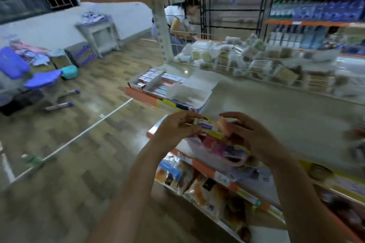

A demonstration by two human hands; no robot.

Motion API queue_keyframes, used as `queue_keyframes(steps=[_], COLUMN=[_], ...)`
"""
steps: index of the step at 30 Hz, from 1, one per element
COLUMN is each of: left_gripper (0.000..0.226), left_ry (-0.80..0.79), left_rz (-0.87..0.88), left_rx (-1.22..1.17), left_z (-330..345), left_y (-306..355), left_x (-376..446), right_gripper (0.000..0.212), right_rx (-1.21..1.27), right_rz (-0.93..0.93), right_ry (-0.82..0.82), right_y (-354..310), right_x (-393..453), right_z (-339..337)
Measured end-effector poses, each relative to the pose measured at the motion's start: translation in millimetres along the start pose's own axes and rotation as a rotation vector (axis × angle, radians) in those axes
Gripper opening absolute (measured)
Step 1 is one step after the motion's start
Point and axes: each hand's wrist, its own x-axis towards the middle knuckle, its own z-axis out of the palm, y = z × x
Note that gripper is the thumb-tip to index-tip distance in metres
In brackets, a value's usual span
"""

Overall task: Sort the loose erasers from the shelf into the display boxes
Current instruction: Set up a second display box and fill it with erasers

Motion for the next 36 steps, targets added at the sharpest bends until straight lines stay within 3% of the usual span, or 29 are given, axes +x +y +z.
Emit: queue_keyframes(steps=[3,6,13,23,36], left_gripper=[0.025,0.023,0.022,0.018,0.011], left_ry=[0.018,0.014,-0.043,-0.262,-0.550], left_rz=[0.003,0.017,0.051,0.106,0.179], left_rx=[0.017,0.067,0.271,0.704,0.840], left_z=[-35,-62,-96,-80,-74], left_y=[-8,-18,-33,-45,-64], left_x=[13,36,114,203,231], right_gripper=[0.018,0.027,0.047,0.053,0.049], right_rx=[-0.007,-0.109,-0.289,-0.534,-0.572], right_rz=[-0.004,-0.016,-0.101,-0.184,-0.170], right_ry=[-0.027,-0.058,0.060,0.273,0.455], right_y=[6,8,-3,-21,-9], right_x=[25,50,107,166,184], right_z=[26,37,28,-2,1])
